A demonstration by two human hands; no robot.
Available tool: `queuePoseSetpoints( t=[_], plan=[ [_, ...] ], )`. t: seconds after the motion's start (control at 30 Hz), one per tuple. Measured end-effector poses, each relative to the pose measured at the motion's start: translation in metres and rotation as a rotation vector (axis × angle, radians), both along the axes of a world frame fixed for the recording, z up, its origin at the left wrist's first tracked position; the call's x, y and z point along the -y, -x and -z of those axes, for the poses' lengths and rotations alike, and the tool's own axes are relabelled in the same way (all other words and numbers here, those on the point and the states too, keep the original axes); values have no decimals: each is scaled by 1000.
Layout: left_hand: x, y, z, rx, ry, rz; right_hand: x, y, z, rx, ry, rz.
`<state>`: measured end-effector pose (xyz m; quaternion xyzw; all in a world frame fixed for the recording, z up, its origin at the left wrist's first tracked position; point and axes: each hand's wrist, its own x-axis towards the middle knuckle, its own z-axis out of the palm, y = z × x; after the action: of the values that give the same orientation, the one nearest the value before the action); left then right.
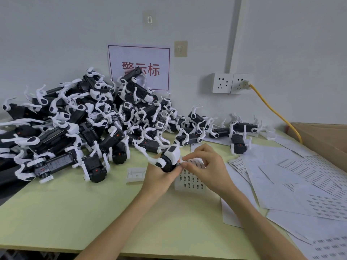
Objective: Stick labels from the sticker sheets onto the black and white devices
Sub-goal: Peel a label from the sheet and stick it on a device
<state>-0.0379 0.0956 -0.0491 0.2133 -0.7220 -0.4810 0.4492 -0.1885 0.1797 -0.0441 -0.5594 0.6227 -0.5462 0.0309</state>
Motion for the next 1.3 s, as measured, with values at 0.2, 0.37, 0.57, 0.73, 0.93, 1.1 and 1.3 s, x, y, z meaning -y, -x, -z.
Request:
queuePoseSetpoints(
  t=[0.2,0.37,0.57,0.73,0.93,1.1,1.3],
  plan=[
    [1,-2,4,116,36,17,0,0,1,-96,-6,70],
    [1,-2,3,153,39,17,-2,2,-1,-113,-16,63],
    [-1,-4,3,250,83,25,-5,2,-7,-3,-23,40],
    [-3,-4,4,283,81,35,-4,7,-6,126,-82,61],
    [-1,-3,5,268,70,91,-1,11,-6,199,-98,83],
    [3,-1,7,306,21,62,-2,16,-8,364,-22,68],
    [1,0,2,164,-61,38,-3,16,-8,431,13,16]
  ],
)
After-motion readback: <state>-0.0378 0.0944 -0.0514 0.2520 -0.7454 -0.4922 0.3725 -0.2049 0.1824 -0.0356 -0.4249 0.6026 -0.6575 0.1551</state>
